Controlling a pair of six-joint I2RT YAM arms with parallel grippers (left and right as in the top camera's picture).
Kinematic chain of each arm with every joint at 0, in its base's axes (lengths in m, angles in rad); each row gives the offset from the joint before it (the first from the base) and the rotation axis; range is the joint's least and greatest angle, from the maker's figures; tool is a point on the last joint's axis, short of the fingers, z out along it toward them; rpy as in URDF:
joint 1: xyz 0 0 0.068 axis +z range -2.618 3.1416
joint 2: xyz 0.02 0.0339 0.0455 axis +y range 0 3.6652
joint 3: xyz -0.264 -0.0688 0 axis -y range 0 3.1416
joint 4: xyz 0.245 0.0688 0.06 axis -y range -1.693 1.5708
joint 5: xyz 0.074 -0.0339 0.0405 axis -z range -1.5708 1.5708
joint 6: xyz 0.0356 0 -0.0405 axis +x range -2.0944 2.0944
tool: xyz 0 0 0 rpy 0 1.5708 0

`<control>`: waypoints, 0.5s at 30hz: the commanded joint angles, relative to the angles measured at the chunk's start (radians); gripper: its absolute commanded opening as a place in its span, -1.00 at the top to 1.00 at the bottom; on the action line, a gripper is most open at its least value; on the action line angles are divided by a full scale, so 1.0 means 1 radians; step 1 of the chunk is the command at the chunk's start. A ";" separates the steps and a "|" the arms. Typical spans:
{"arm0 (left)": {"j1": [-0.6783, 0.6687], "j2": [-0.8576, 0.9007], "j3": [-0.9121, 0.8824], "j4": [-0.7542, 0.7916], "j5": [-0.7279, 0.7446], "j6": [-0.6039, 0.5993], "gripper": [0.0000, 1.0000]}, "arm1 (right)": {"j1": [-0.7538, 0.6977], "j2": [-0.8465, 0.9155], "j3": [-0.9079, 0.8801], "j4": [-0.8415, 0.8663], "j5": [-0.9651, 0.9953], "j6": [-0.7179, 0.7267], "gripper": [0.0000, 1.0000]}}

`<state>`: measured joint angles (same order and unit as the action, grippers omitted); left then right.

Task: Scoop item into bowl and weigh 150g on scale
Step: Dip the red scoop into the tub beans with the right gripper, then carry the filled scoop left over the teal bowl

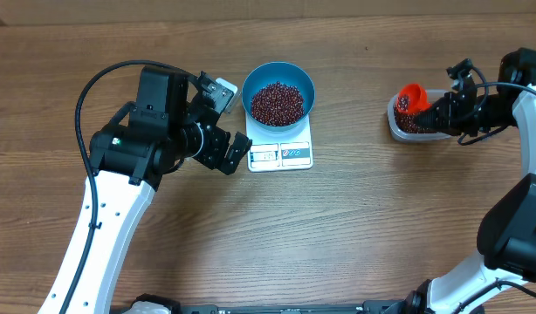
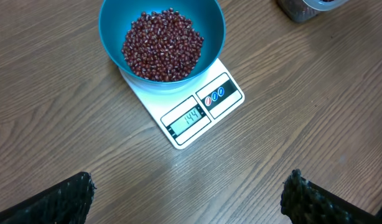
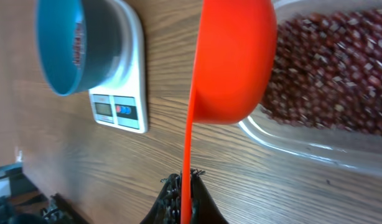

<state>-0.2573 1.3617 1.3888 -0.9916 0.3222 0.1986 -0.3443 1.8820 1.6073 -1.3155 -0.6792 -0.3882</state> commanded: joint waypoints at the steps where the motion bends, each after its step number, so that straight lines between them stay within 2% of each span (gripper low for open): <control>1: 0.002 0.006 0.014 0.001 0.008 0.015 -0.99 | 0.010 -0.010 0.056 -0.018 -0.110 -0.037 0.93; 10: 0.002 0.006 0.014 0.001 0.007 0.015 -0.99 | 0.140 -0.010 0.064 -0.005 -0.161 -0.035 0.93; 15: 0.002 0.006 0.014 0.001 0.007 0.015 -0.99 | 0.269 -0.010 0.064 0.079 -0.160 0.047 0.93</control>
<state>-0.2573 1.3617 1.3888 -0.9916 0.3222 0.1986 -0.1413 1.8820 1.6432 -1.2701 -0.8104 -0.3893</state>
